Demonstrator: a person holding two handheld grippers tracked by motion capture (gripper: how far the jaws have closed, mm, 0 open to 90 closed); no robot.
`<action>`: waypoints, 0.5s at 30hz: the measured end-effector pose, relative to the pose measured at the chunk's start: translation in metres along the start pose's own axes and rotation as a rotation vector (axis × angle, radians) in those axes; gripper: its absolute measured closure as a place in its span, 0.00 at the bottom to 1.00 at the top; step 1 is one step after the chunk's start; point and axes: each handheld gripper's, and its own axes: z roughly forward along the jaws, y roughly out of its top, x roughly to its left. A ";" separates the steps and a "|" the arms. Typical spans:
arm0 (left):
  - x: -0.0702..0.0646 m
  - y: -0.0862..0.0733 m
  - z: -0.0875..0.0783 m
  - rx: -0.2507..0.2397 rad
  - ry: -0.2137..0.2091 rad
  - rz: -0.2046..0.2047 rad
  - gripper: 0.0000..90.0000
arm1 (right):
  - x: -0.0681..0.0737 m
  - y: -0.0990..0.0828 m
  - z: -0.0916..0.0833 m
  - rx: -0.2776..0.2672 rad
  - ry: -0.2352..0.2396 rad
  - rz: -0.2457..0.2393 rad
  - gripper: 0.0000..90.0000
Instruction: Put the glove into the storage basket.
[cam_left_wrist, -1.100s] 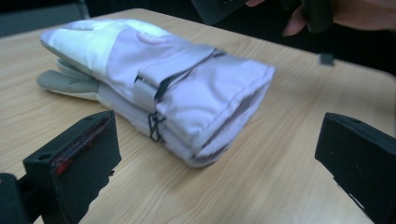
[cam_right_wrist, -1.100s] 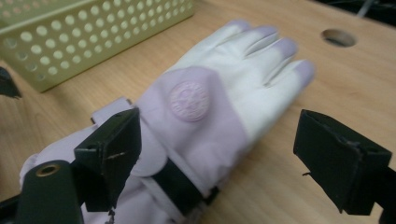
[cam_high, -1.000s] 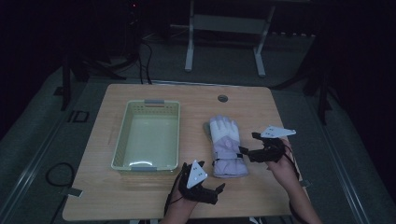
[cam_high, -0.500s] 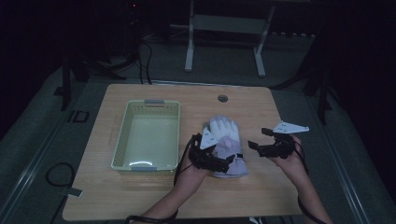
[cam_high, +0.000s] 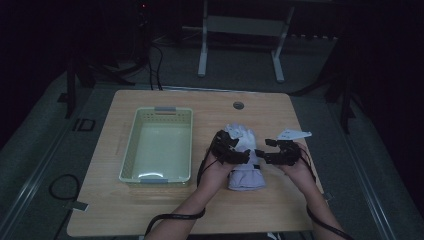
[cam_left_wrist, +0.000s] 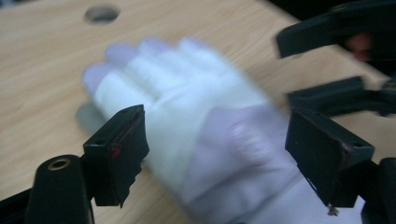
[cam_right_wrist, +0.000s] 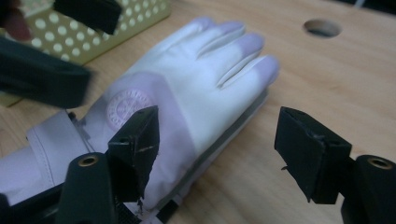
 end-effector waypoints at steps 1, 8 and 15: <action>0.002 -0.004 0.003 0.017 -0.005 -0.022 0.24 | 0.001 -0.002 0.003 0.012 0.008 -0.001 0.36; 0.009 -0.029 0.020 0.108 -0.020 -0.086 0.24 | 0.007 -0.019 0.018 0.104 0.027 0.013 0.43; 0.027 -0.040 0.035 0.165 -0.140 -0.209 0.22 | 0.000 -0.026 0.033 0.169 0.066 0.092 0.41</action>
